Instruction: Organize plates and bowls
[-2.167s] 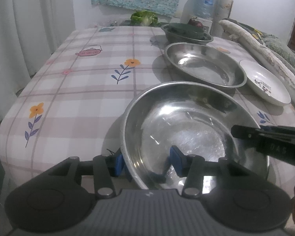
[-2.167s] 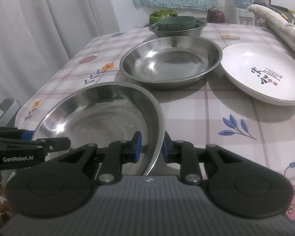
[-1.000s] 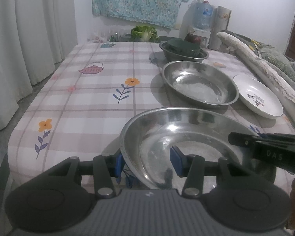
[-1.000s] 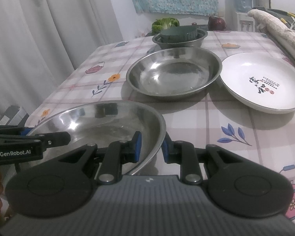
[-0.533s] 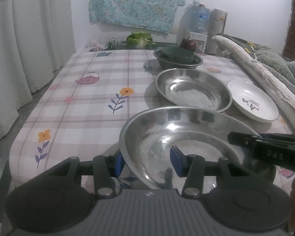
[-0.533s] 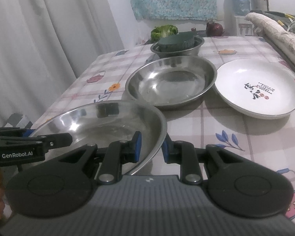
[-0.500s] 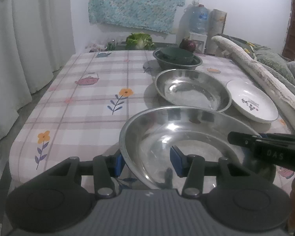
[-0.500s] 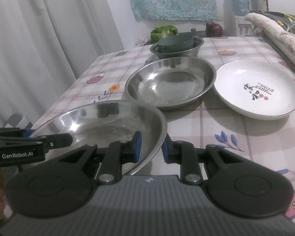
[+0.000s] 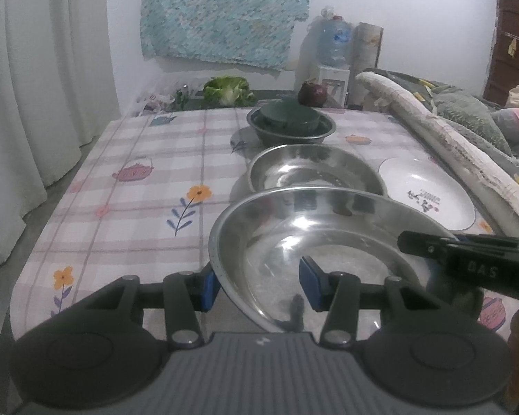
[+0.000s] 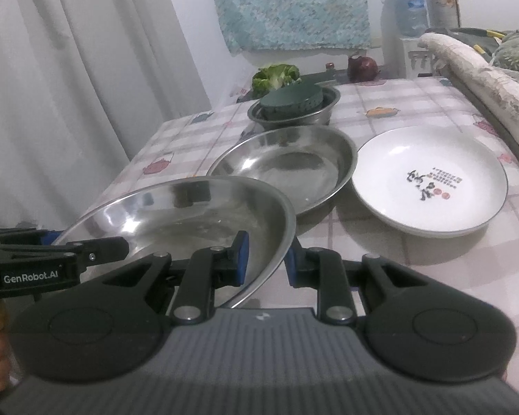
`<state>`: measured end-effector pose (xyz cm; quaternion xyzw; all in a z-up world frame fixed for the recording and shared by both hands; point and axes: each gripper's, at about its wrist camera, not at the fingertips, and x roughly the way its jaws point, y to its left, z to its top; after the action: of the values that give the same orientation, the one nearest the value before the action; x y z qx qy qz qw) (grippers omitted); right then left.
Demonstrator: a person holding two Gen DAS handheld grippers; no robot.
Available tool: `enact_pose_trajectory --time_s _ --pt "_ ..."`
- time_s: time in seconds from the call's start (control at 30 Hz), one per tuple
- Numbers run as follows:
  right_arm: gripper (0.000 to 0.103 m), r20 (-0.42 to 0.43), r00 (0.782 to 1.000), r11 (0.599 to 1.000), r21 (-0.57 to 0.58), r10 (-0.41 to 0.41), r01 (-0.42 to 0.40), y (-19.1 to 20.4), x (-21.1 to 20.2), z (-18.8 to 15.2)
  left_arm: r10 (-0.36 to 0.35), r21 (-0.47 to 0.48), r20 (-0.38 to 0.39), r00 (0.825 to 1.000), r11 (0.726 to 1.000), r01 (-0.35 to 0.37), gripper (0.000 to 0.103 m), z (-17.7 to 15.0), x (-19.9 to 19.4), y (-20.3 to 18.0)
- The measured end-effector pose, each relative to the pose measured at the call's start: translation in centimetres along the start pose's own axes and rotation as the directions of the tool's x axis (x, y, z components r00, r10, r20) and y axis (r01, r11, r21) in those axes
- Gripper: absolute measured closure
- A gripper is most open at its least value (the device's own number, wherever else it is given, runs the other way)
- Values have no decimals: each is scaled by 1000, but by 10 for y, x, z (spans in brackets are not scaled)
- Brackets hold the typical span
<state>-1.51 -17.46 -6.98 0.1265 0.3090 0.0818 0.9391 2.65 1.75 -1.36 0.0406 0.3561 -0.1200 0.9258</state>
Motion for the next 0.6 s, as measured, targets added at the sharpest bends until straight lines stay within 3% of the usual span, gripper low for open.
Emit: enact_pose_trajectory --time_s 0.6 --pt "81 19 999 999 32 -29 29 -29 5 28 -27 31 2 1000 999 27 54 32 23 -22"
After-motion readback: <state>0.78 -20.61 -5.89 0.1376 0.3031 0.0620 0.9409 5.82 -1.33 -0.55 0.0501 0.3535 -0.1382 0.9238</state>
